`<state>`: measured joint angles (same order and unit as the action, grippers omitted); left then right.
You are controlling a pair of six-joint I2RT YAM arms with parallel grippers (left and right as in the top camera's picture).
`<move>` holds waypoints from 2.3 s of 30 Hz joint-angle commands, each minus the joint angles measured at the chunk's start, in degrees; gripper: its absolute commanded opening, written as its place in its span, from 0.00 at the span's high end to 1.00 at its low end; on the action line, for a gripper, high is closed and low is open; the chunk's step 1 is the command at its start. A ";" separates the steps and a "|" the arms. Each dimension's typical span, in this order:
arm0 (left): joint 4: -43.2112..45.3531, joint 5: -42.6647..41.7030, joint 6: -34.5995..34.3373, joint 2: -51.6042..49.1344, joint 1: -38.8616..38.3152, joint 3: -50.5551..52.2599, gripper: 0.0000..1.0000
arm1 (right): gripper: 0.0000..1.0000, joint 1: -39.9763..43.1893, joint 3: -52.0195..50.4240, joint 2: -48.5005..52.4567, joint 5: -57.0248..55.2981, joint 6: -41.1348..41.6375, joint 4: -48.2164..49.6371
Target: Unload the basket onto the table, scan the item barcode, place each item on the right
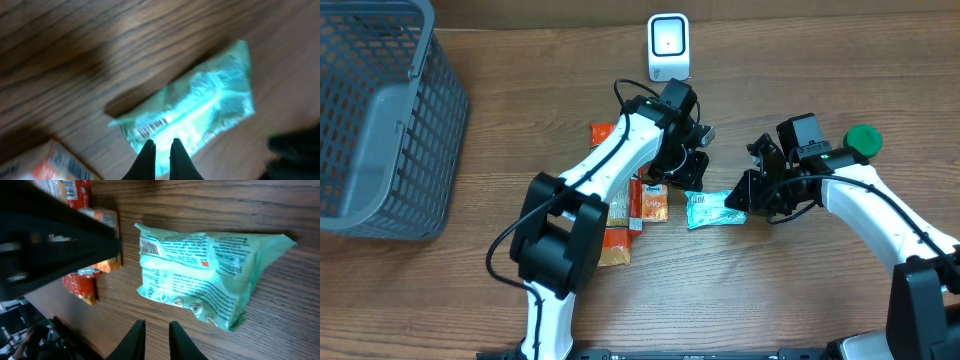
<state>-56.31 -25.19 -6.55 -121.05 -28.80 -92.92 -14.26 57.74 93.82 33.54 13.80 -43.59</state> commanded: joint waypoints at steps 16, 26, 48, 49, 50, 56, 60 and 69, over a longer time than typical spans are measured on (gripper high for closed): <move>3.23 1.70 -5.68 -6.25 -2.01 1.27 0.96 | 0.90 -3.26 -8.00 7.17 -2.51 12.15 11.82; -0.52 3.19 -6.38 -6.25 -1.99 1.27 0.96 | 0.92 1.20 -7.89 7.26 -3.52 9.90 15.67; -0.37 -3.76 -1.46 0.42 -1.11 0.15 0.96 | 0.96 2.71 -2.97 6.08 4.09 4.98 5.79; 0.17 -5.05 -1.03 0.42 -1.11 0.15 0.96 | 0.96 2.64 -2.23 5.68 5.18 4.98 4.70; 0.68 -5.38 -1.09 0.42 -1.11 0.15 0.96 | 0.96 2.64 -1.90 5.40 6.16 5.03 4.28; 4.04 -4.94 -1.55 -1.25 -2.38 0.28 0.96 | 0.96 2.47 -1.90 5.20 8.44 5.90 4.39; 6.36 -4.63 -3.41 -2.56 -2.51 0.28 0.96 | 0.96 1.68 -1.90 5.20 5.07 7.89 4.50; 7.02 -0.24 -4.22 -3.45 -3.08 0.31 0.96 | 0.96 -2.01 -2.01 5.20 1.99 13.55 8.87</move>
<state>-49.06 -28.16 -10.35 -123.31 -31.16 -92.40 -14.72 54.87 100.25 37.21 24.03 -35.92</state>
